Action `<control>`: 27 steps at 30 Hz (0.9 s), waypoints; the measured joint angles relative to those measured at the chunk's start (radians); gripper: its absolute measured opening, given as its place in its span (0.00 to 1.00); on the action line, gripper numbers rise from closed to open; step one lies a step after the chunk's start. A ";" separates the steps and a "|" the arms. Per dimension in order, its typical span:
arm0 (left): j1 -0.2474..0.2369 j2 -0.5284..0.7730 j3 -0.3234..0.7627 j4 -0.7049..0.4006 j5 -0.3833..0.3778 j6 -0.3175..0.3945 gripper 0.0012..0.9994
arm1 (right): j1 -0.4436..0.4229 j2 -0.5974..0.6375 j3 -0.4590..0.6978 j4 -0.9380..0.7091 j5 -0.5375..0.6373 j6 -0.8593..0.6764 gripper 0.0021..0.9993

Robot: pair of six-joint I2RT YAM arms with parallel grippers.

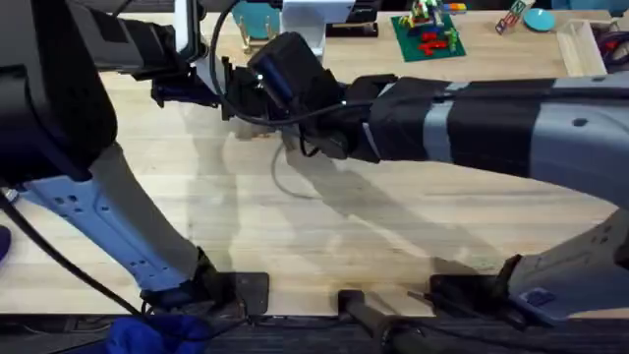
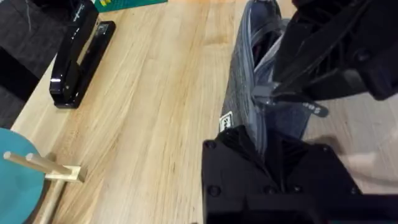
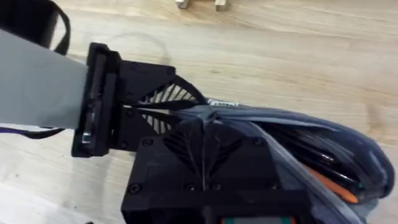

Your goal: Unzip the bag, pick up the pens from the table one at a time and place them inside, then zip the bag closed.

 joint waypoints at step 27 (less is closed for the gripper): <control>0.000 0.000 0.000 -0.002 0.000 0.000 0.04 | -0.121 -0.082 0.000 -0.209 0.040 0.021 0.03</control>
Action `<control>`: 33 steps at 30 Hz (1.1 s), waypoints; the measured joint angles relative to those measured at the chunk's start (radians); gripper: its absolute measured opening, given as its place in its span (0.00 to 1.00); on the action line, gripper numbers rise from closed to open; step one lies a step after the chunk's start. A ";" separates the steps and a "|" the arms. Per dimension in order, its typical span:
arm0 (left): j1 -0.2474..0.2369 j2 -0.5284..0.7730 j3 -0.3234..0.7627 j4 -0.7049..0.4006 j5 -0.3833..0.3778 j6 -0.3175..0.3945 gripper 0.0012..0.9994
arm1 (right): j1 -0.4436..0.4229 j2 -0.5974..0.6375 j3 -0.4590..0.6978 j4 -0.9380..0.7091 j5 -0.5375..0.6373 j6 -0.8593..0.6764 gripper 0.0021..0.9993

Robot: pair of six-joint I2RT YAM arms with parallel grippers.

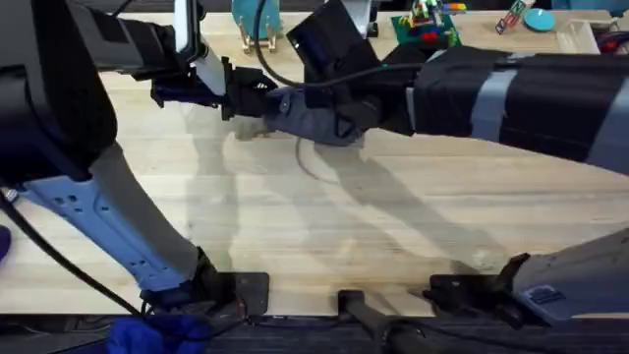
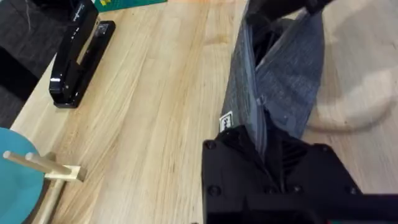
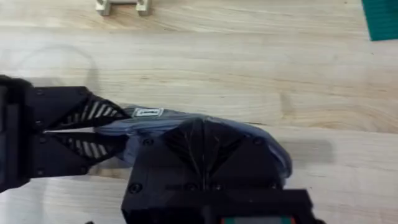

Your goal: Unzip the bag, pick up the pens from the table one at a time and place them inside, then zip the bag closed.

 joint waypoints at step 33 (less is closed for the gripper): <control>0.000 0.000 0.000 0.000 0.000 0.000 0.04 | 0.048 -0.106 0.000 -0.039 0.096 0.013 1.00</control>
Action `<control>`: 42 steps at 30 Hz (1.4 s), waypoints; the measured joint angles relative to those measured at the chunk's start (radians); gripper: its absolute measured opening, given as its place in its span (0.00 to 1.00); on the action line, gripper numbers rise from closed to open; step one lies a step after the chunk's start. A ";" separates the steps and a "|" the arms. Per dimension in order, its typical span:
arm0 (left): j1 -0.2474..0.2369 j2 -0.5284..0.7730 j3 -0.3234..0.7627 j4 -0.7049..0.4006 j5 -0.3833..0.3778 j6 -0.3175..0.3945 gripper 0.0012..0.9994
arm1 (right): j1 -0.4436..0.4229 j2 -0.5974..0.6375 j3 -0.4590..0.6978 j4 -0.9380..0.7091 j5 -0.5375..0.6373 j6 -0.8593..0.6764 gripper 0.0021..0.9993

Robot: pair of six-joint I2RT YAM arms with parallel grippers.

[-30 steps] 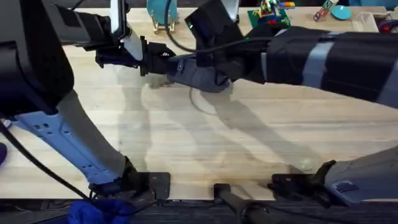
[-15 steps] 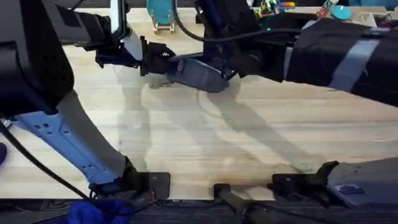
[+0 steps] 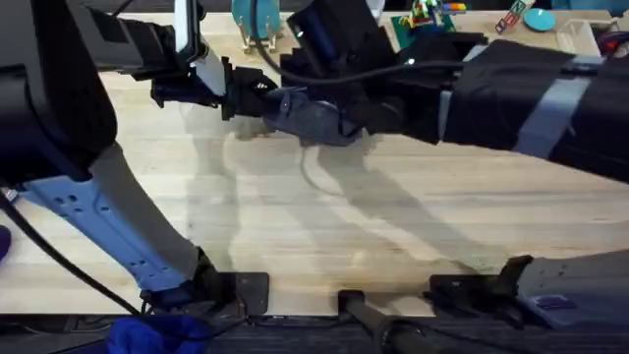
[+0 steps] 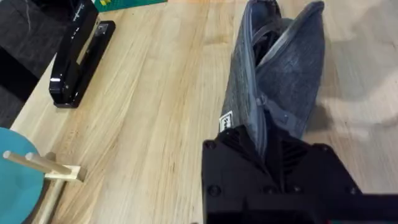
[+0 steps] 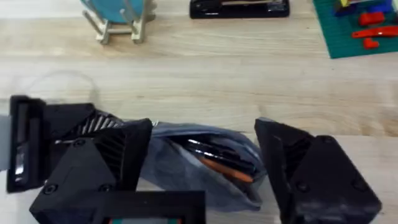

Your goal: Unzip the bag, pick up the pens from the table one at a time and place them inside, then zip the bag closed.

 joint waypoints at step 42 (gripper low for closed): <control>0.134 0.000 0.000 -0.087 -0.032 0.091 0.99 | 0.119 0.000 0.000 0.020 -0.159 0.319 1.00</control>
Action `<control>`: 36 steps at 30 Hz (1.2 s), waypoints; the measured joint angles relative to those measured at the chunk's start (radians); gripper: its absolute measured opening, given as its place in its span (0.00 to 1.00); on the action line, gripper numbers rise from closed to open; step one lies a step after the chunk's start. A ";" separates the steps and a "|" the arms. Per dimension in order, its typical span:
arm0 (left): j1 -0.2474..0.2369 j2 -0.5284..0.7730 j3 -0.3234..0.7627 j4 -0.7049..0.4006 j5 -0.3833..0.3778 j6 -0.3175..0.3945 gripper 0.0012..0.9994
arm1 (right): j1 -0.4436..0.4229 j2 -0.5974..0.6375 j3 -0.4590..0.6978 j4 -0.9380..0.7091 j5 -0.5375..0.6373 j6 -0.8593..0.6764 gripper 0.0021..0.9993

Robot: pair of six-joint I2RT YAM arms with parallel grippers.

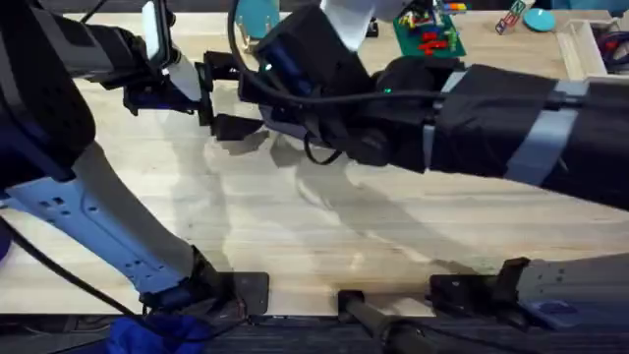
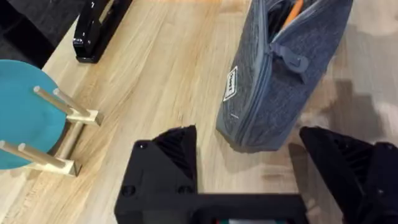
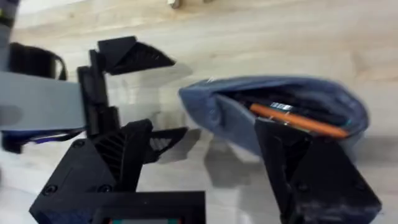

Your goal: Unzip the bag, pick up the pens from the table one at a time and place them inside, then zip the bag closed.

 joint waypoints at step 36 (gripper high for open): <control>0.000 0.000 0.000 0.003 0.000 0.011 0.99 | 0.024 0.212 0.000 0.193 0.032 0.207 1.00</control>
